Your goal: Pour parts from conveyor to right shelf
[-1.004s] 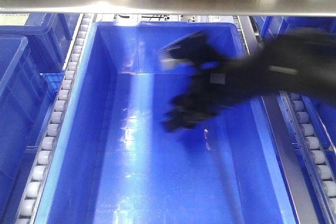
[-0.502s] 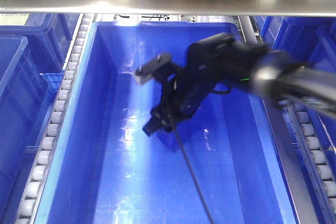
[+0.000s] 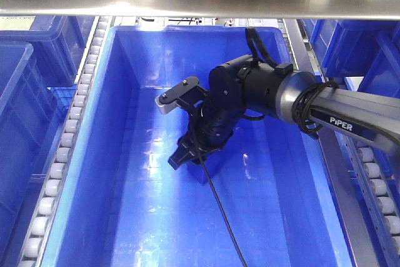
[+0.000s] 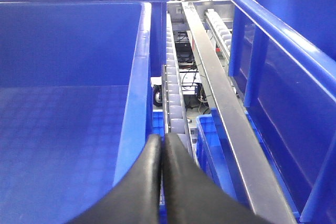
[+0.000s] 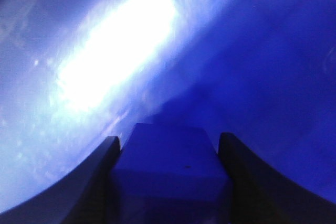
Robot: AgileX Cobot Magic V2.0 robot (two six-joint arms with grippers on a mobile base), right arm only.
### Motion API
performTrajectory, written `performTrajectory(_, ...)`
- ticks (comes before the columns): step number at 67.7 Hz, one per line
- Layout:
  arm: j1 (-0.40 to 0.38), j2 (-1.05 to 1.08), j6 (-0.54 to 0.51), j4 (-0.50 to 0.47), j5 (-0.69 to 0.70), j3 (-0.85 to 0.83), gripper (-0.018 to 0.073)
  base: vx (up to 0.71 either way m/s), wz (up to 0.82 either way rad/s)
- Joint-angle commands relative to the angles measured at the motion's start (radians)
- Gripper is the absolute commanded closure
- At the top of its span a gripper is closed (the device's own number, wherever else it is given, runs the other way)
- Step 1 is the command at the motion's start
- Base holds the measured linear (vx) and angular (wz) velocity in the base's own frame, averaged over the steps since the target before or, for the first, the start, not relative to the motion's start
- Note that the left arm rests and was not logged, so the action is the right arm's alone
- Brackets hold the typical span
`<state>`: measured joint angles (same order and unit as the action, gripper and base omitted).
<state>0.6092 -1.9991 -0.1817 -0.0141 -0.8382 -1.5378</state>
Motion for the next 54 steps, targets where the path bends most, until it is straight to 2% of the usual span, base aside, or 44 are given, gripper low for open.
performTrajectory(1,0.000,0.040,-0.002,0.007,0.041,-0.028,0.0565,0.00,0.00)
performTrajectory(35,0.000,0.016,-0.002,0.014,0.055,-0.028,0.0540,0.00,0.00)
performTrajectory(45,0.000,0.019,-0.002,0.014,0.056,-0.028,0.0433,0.00,0.00)
performTrajectory(54,0.000,0.036,-0.002,0.014,0.069,-0.028,0.0234,0.00,0.00)
